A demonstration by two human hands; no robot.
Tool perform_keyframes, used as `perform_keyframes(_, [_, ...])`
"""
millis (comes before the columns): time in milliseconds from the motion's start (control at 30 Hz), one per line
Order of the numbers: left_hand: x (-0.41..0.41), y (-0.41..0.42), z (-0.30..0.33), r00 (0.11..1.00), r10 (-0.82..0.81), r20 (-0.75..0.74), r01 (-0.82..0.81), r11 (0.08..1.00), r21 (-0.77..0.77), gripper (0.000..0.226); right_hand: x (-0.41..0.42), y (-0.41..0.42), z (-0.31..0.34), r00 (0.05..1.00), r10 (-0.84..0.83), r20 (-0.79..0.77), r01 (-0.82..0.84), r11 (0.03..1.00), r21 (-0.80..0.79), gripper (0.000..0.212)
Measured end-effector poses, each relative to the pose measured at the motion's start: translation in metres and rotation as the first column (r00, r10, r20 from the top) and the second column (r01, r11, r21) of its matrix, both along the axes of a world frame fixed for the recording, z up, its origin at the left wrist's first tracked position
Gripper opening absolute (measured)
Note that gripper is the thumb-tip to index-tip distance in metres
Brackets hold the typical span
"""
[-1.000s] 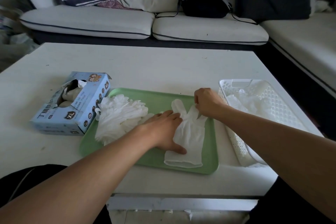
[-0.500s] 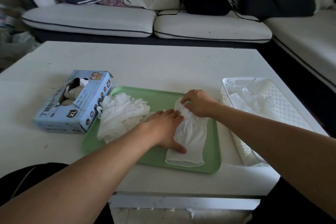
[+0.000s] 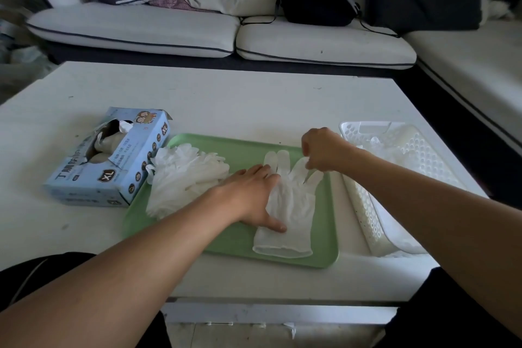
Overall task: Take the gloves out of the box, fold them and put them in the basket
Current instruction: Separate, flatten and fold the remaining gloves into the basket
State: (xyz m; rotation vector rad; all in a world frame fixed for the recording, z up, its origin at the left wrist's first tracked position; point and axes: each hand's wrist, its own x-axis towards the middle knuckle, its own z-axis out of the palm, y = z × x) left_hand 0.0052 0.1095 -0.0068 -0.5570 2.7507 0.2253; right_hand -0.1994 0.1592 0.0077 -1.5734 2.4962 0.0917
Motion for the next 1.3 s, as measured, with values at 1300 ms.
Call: perform_keyframes(1300, [0.094,-0.071,0.046,0.946,0.322,-0.036,-0.324,0.942,-0.094,0.083,0.103,0.012,-0.012,0.782,0.557,0.28,-0.493,0.827,-0.269,0.044])
